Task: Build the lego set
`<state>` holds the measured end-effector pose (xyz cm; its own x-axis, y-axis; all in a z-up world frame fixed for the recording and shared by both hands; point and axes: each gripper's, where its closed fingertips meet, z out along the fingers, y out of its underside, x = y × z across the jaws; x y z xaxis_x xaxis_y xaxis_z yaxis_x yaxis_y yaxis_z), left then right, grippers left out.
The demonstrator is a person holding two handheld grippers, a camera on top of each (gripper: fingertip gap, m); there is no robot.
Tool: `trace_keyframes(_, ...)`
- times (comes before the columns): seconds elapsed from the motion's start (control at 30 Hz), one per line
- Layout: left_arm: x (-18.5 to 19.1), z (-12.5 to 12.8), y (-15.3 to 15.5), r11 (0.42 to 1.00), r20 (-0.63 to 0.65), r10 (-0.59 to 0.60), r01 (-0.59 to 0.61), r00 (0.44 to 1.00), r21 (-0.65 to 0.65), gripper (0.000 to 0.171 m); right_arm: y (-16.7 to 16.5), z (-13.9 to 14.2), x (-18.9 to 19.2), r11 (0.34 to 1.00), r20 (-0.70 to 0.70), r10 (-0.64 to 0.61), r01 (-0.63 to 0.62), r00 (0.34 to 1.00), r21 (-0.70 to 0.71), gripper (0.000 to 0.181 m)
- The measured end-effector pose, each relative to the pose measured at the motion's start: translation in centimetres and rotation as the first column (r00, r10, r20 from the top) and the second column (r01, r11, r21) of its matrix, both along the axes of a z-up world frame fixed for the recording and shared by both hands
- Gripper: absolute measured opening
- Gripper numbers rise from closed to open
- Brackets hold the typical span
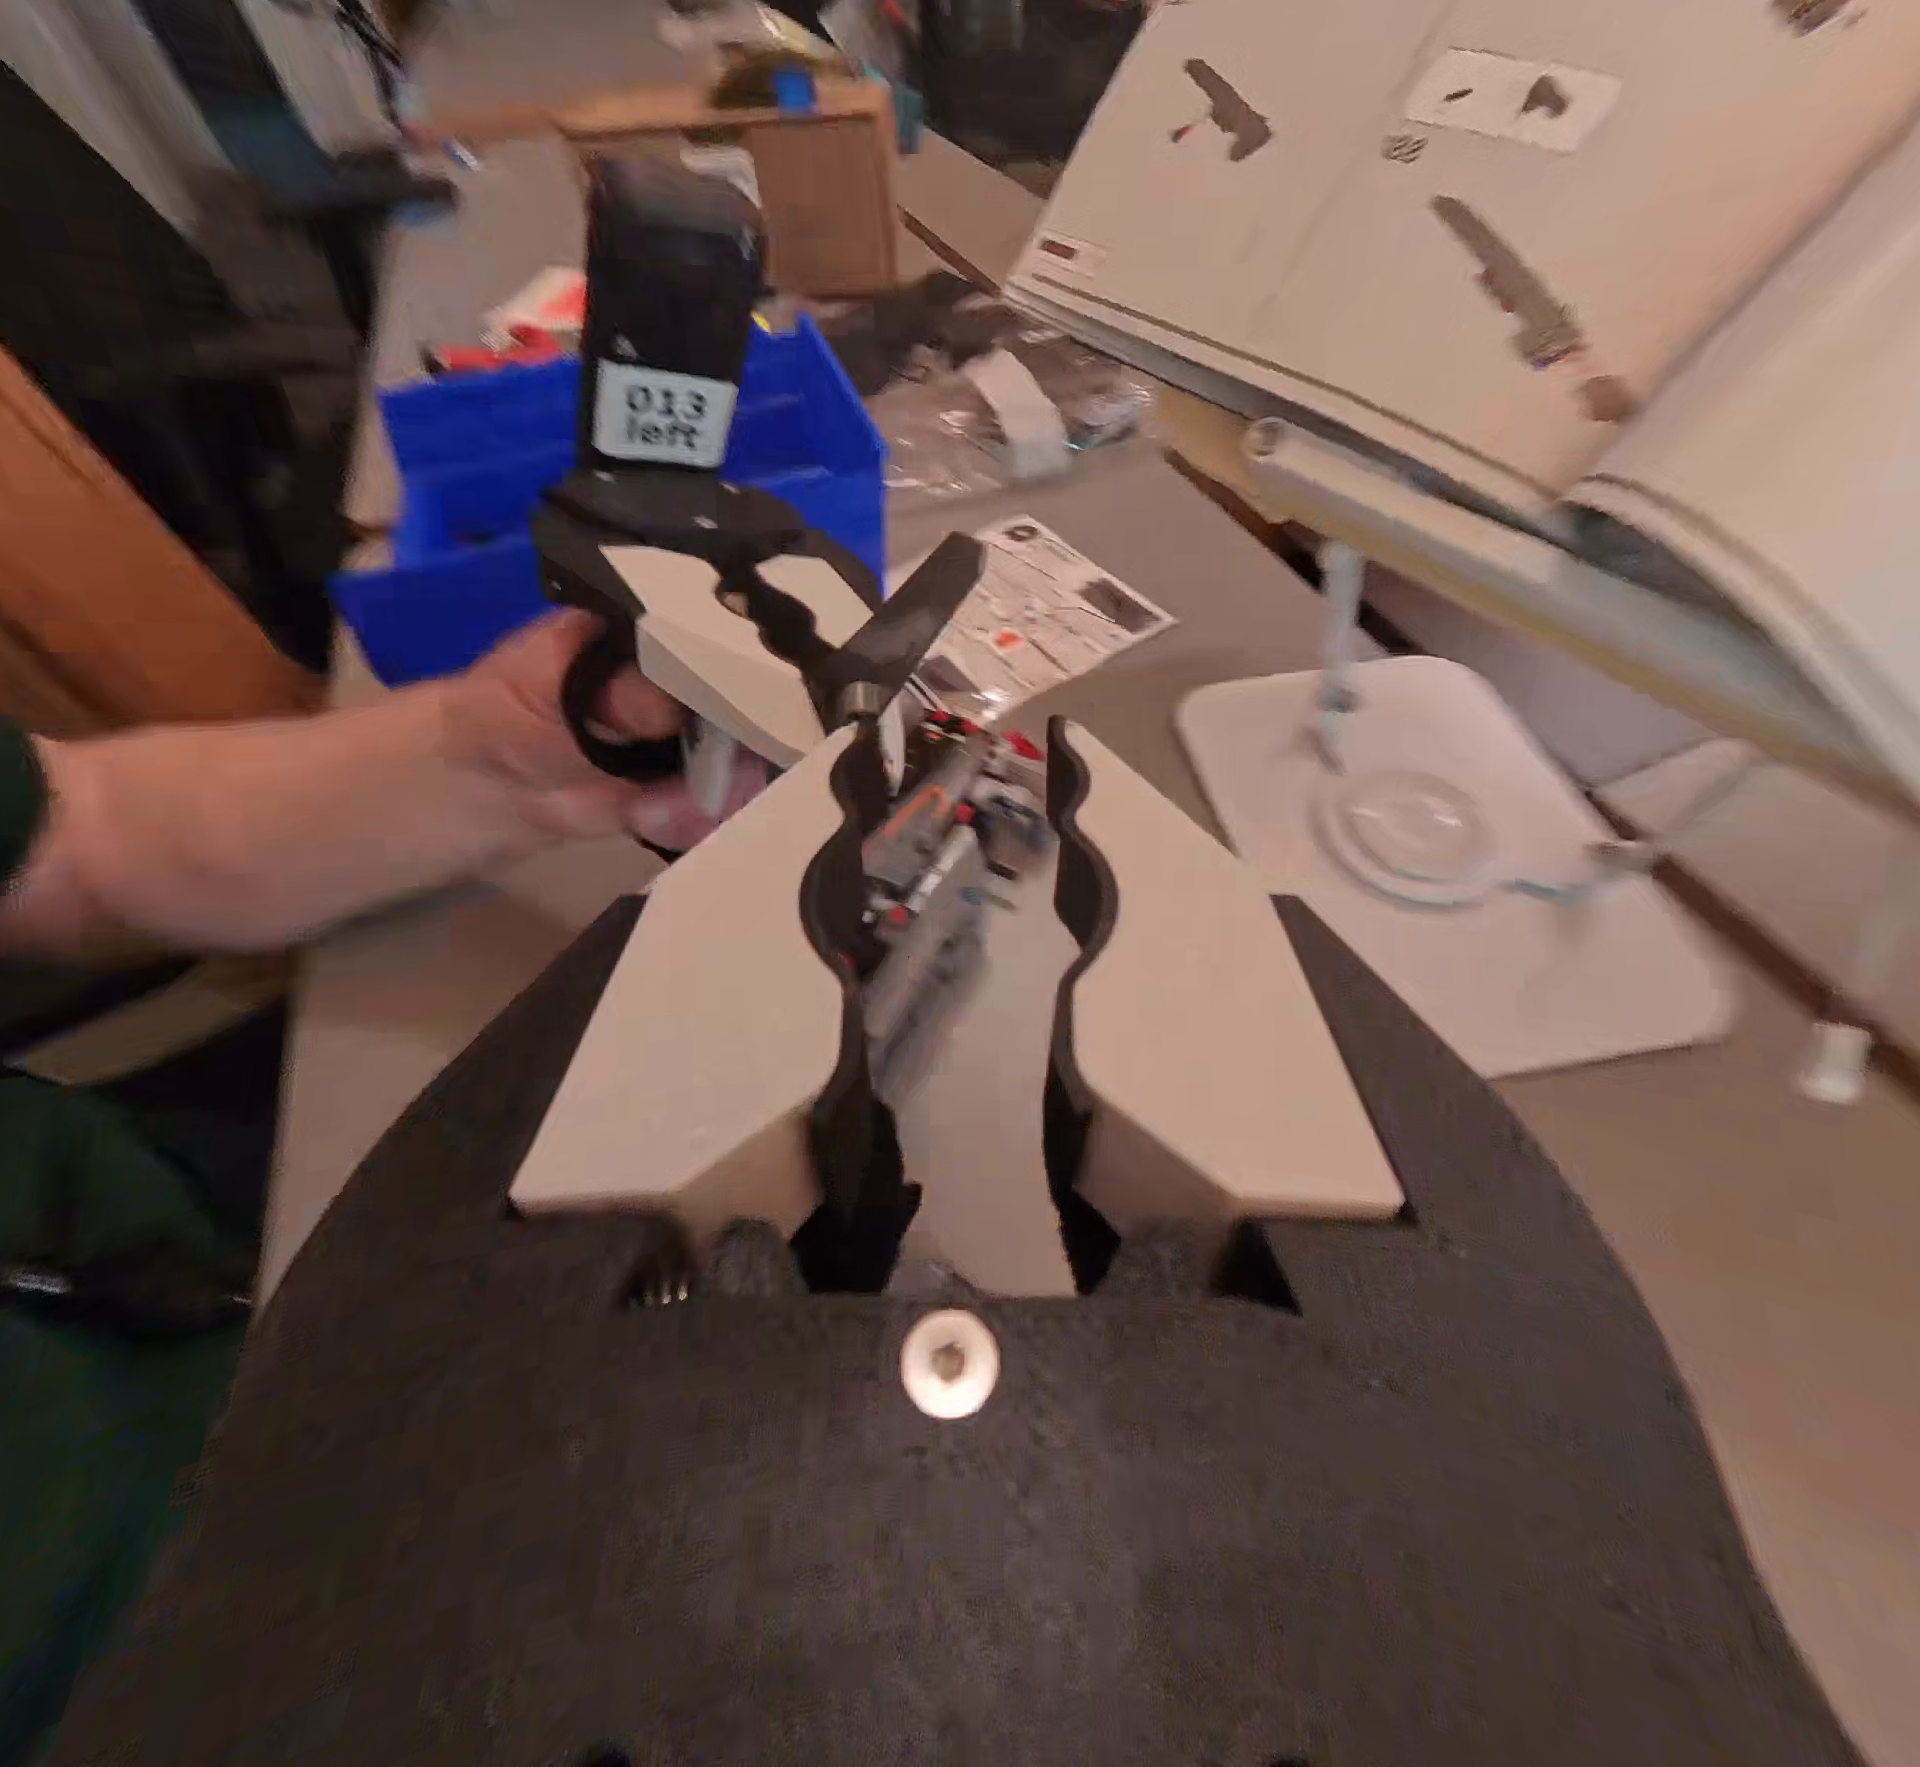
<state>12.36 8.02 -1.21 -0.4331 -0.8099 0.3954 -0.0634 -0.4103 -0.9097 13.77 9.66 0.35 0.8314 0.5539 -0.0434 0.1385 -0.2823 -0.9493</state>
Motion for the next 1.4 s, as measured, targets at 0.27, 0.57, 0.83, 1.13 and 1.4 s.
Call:
trace_keyframes(0.27, -0.4, 0.9, -0.4, 0.992, 0.062, -0.06, 0.067, 0.996, -0.109, 0.007, 0.0, 0.5, -3.0, 0.977, -0.337, 0.203, -0.212, 0.919, 0.013, 0.003)
trace_keyframes(0.57, -0.4, 1.0, -1.0, 0.992, 0.076, -0.072, 0.079, 0.995, -0.102, 0.007, 0.4, 1.0, -4.2, 0.969, -0.345, 0.235, -0.246, 0.909, 0.013, 0.006)
trace_keyframes(0.83, -0.1, 0.9, -0.2, 0.999, 0.077, 0.036, -0.036, 0.996, -0.005, 0.018, 0.8, 1.6, -3.6, 0.97, -0.419, 0.22, -0.242, 0.881, 0.0, 0.0)
trace_keyframes(1.13, -0.8, 0.6, 1.3, 0.878, 0.117, 0.23, -0.258, 0.966, 0.403, 0.04, 1.0, 3.3, -1.0, 0.973, -0.62, 0.202, -0.228, 0.758, 0.037, 0.0)
trace_keyframes(1.4, -0.2, 0.5, 1.9, 0.198, 0.369, 0.468, -0.502, 0.803, 0.842, 0.041, 1.7, 1.9, -0.1, 0.974, -0.698, 0.128, -0.222, 0.705, -0.046, 0.0)
